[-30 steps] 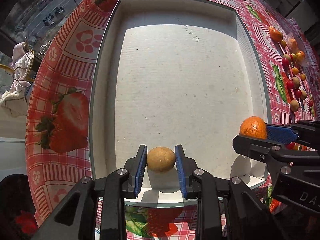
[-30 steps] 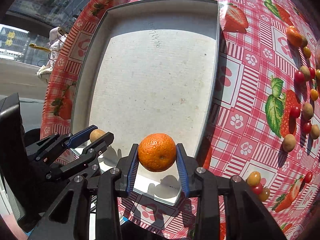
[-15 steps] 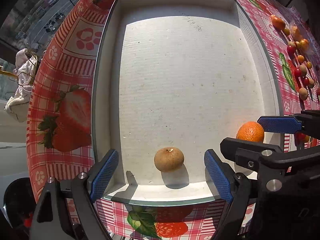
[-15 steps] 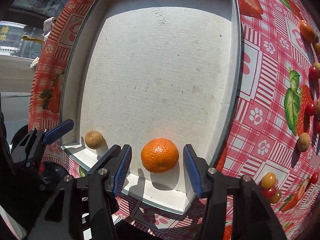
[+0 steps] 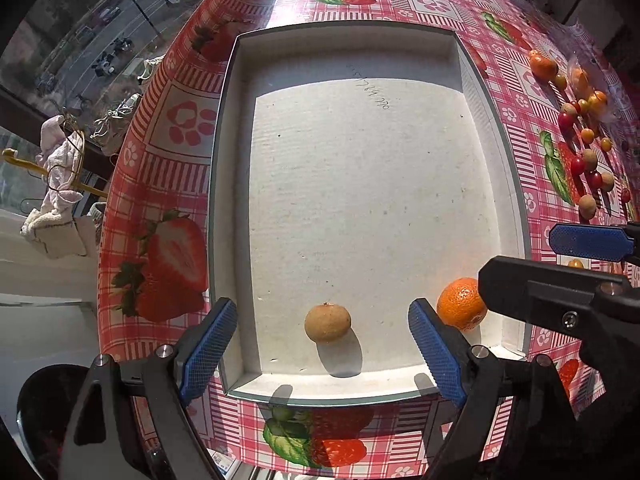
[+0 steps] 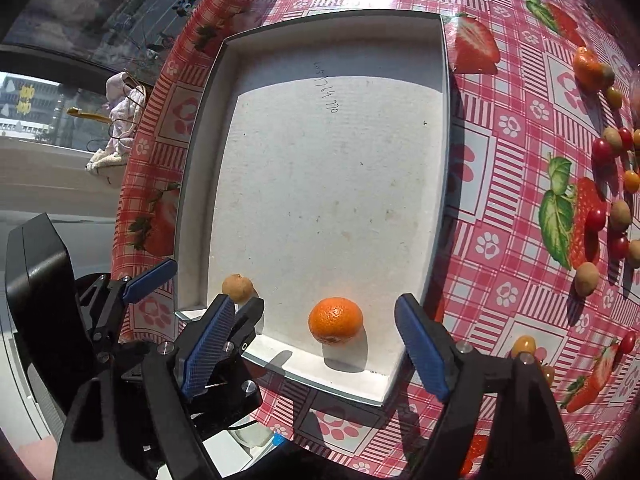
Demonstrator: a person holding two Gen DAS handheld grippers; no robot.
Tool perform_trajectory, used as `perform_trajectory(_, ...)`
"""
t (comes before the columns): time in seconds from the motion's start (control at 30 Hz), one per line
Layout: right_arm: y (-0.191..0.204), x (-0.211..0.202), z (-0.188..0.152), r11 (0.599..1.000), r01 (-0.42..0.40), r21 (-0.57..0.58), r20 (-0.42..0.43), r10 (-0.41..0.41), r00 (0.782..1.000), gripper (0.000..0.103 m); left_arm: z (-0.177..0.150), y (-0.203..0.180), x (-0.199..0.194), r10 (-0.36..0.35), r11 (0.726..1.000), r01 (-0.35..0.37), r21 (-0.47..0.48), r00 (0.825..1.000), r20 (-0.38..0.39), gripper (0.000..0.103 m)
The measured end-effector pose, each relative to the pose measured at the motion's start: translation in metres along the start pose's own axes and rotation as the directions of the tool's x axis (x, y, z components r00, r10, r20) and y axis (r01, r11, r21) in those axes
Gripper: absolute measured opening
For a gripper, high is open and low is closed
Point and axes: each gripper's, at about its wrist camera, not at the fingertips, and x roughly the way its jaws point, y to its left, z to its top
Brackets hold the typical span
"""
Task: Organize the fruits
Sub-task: 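Move both open tools back over the fruit on the table, then grasp another brown kiwi with the left tool while the right tool grasps a red cherry tomato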
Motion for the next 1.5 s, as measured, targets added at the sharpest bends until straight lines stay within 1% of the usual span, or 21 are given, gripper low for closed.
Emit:
perform_trajectory(0.03,-0.004,-0.006,-0.002,1.000,0.004,0.009,0.013,-0.005,1.000,0.085,0.001,-0.005,-0.002,-0.002,1.000,0.002,0.011,1.000,0.005,0.088)
perform_trajectory(0.07,-0.011,-0.012,-0.006,1.000,0.010,0.022,0.027,-0.011,1.000,0.085,-0.007,-0.007,-0.004,-0.005,1.000,0.005,0.023,1.000,0.011,0.088)
perform_trajectory(0.17,-0.037,-0.026,-0.016,0.997,0.027,0.076,0.057,-0.031,0.998,0.085,0.002,-0.027,-0.010,-0.016,0.998,0.015,0.064,1.000,0.026,0.088)
perform_trajectory(0.33,-0.092,-0.040,-0.039,0.978,0.088,0.192,0.065,-0.102,0.993,0.085,0.008,-0.080,-0.030,-0.038,0.985,0.029,0.167,0.998,0.051,0.088)
perform_trajectory(0.4,-0.122,-0.044,-0.055,0.960,0.108,0.259,0.054,-0.126,0.990,0.085,0.010,-0.104,-0.034,-0.060,0.979,0.047,0.200,0.997,0.057,0.088)
perform_trajectory(0.43,-0.136,-0.044,-0.063,0.949,0.118,0.293,0.047,-0.137,0.989,0.085,0.018,-0.108,-0.041,-0.068,0.975,0.054,0.216,0.996,0.058,0.088)
perform_trajectory(0.6,-0.199,-0.047,-0.103,0.874,0.179,0.452,-0.010,-0.196,0.981,0.085,0.030,-0.153,-0.039,-0.104,0.955,0.089,0.281,0.994,0.038,0.088)
perform_trajectory(0.7,-0.227,-0.048,-0.118,0.838,0.194,0.509,-0.030,-0.209,0.978,0.085,0.040,-0.180,-0.031,-0.121,0.946,0.112,0.304,0.993,0.013,0.088)
perform_trajectory(0.8,-0.248,-0.050,-0.125,0.820,0.201,0.535,-0.035,-0.216,0.976,0.085,0.047,-0.203,-0.020,-0.131,0.941,0.129,0.312,0.991,-0.015,0.088)
perform_trajectory(0.87,-0.258,-0.051,-0.126,0.817,0.206,0.538,-0.033,-0.224,0.974,0.085,0.052,-0.217,-0.011,-0.128,0.939,0.129,0.317,0.991,-0.024,0.088)
perform_trajectory(1.0,-0.276,-0.054,-0.123,0.823,0.215,0.525,-0.022,-0.239,0.971,0.085,0.061,-0.238,0.004,-0.119,0.936,0.120,0.331,0.993,-0.025,0.088)
perform_trajectory(1.07,-0.282,-0.055,-0.119,0.829,0.218,0.515,-0.016,-0.245,0.969,0.085,0.065,-0.244,0.009,-0.116,0.938,0.116,0.326,0.993,-0.019,0.088)
perform_trajectory(1.13,-0.289,-0.054,-0.113,0.831,0.240,0.502,-0.020,-0.266,0.964,0.085,0.070,-0.247,0.015,-0.111,0.943,0.112,0.314,0.994,-0.022,0.088)
perform_trajectory(1.2,-0.299,-0.054,-0.106,0.836,0.228,0.500,-0.009,-0.257,0.966,0.085,0.072,-0.248,0.020,-0.109,0.946,0.112,0.304,0.994,-0.027,0.088)
perform_trajectory(1.27,-0.304,-0.057,-0.100,0.846,0.208,0.492,0.013,-0.246,0.969,0.085,0.073,-0.250,0.024,-0.102,0.945,0.108,0.308,0.994,-0.037,0.076)
perform_trajectory(1.3,-0.304,-0.060,-0.096,0.855,0.199,0.479,0.023,-0.239,0.971,0.085,0.073,-0.252,0.027,-0.098,0.943,0.108,0.313,0.994,-0.048,0.068)
perform_trajectory(1.33,-0.307,-0.061,-0.092,0.864,0.198,0.462,0.027,-0.237,0.971,0.084,0.072,-0.254,0.029,-0.092,0.943,0.103,0.318,0.995,-0.050,0.068)
perform_trajectory(1.37,-0.310,-0.062,-0.087,0.872,0.206,0.444,0.028,-0.243,0.970,0.083,0.071,-0.255,0.028,-0.092,0.941,0.100,0.322,0.995,-0.039,0.068)
perform_trajectory(1.43,-0.306,-0.062,-0.082,0.885,0.214,0.414,0.032,-0.250,0.968,0.073,0.070,-0.258,0.027,-0.091,0.940,0.098,0.326,0.995,-0.037,0.068)
perform_trajectory(1.47,-0.305,-0.062,-0.080,0.888,0.223,0.402,0.032,-0.257,0.966,0.071,0.070,-0.264,0.027,-0.093,0.940,0.099,0.327,0.995,-0.034,0.068)
perform_trajectory(1.5,-0.304,-0.062,-0.079,0.891,0.227,0.394,0.035,-0.261,0.965,0.066,0.070,-0.266,0.027,-0.096,0.939,0.101,0.330,0.995,-0.032,0.064)
